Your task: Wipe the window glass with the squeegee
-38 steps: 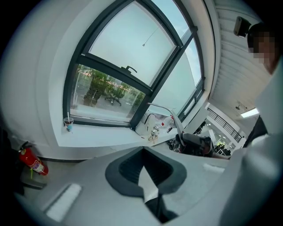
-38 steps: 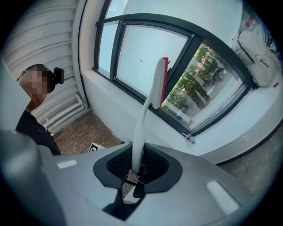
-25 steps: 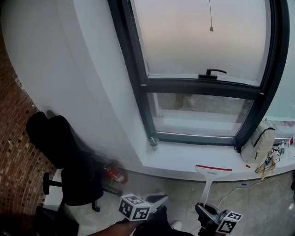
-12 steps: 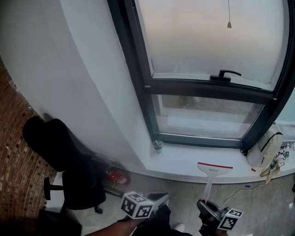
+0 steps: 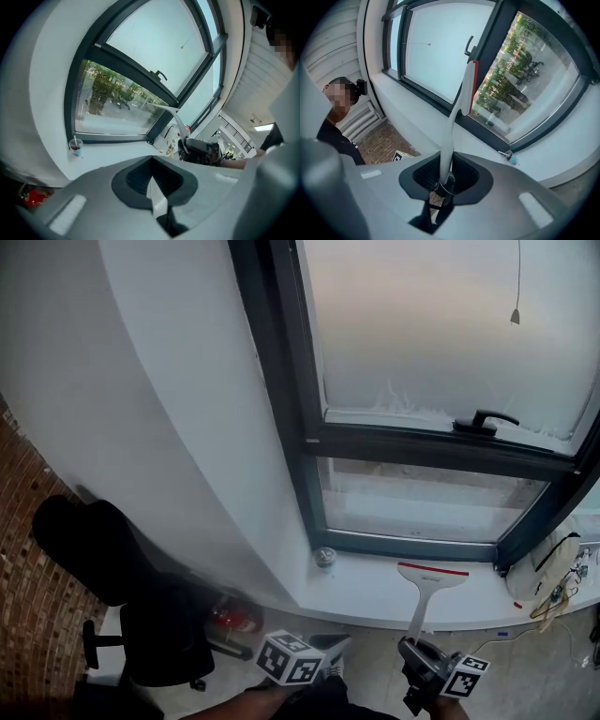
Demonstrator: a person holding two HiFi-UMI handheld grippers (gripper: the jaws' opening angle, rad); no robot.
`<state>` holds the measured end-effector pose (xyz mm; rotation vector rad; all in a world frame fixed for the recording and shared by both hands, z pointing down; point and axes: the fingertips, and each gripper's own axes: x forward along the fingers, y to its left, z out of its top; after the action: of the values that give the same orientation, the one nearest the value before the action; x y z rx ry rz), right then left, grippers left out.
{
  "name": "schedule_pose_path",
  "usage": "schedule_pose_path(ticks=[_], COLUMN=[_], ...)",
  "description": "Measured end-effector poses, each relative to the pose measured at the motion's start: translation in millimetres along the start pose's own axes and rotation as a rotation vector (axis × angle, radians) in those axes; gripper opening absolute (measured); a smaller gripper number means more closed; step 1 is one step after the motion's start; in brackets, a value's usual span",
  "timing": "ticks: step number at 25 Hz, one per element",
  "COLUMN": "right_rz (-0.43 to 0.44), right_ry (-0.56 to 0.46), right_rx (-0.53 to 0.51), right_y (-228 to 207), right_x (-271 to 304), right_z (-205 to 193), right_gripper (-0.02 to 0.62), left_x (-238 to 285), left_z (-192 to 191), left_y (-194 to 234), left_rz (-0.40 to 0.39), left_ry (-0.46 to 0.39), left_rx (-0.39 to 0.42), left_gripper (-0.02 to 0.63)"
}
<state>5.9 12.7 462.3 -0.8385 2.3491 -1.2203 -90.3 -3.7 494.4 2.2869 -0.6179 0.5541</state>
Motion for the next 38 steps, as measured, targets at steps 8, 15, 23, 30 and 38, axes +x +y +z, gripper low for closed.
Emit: schedule_pose_path(ticks=[8, 15, 23, 30, 38], right_rz=[0.047, 0.093, 0.150, 0.191, 0.236], right_ry=[-0.012, 0.018, 0.048, 0.078, 0.075], right_rx=[-0.042, -0.040, -0.017, -0.002, 0.001], right_y=[-10, -13, -48, -98, -141], right_x=[84, 131, 177, 220, 267], right_z=[26, 33, 42, 48, 64], right_gripper=[0.089, 0.089, 0.089, 0.089, 0.089], left_x=[3, 1, 8, 11, 19], left_z=[40, 55, 52, 47, 30], left_y=[53, 74, 89, 107, 120], left_rz=[-0.037, -0.062, -0.041, 0.015, 0.064], left_ry=[0.027, 0.026, 0.059, 0.076, 0.100], left_rx=[0.063, 0.059, 0.044, 0.000, -0.065], left_gripper=[0.000, 0.000, 0.000, 0.000, 0.000])
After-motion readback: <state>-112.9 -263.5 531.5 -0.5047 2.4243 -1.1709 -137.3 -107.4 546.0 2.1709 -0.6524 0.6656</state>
